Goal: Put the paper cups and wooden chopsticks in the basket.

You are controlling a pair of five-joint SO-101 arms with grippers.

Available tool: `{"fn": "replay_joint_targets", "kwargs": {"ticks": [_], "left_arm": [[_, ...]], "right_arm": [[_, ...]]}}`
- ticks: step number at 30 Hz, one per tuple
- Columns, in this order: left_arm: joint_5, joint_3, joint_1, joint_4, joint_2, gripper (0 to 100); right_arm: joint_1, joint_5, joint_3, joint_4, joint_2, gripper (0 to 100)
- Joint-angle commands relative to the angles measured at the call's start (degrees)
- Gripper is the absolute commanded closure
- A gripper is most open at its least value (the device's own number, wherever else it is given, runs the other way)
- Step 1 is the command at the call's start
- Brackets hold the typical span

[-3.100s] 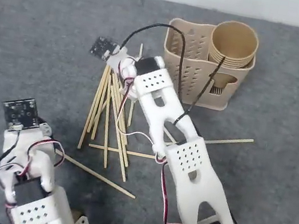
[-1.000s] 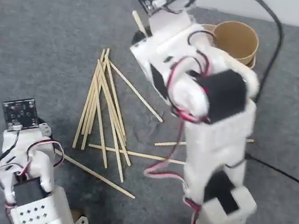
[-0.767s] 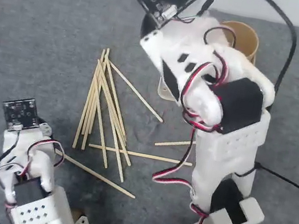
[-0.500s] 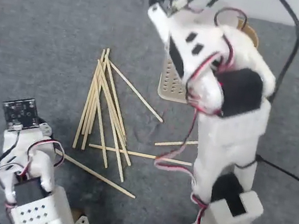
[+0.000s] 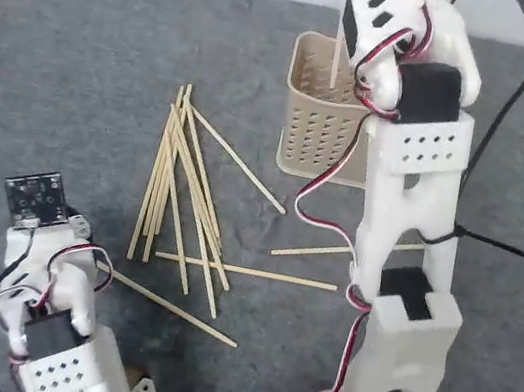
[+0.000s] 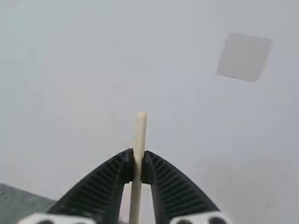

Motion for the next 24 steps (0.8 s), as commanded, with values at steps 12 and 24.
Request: {"fn": "replay_joint_targets", "kwargs": {"ticks": [12,24], "left_arm": [[-0.53,-0.31,0.09,-0.62,-1.14,98],[-0.53,-0.31,0.09,-0.62,-1.14,98]], "right_arm": [[2.33,-0.62,-0.35,5.49,3.74,98.8],[2.33,-0.62,-0.88,19.03,3.56,89.0]]}}
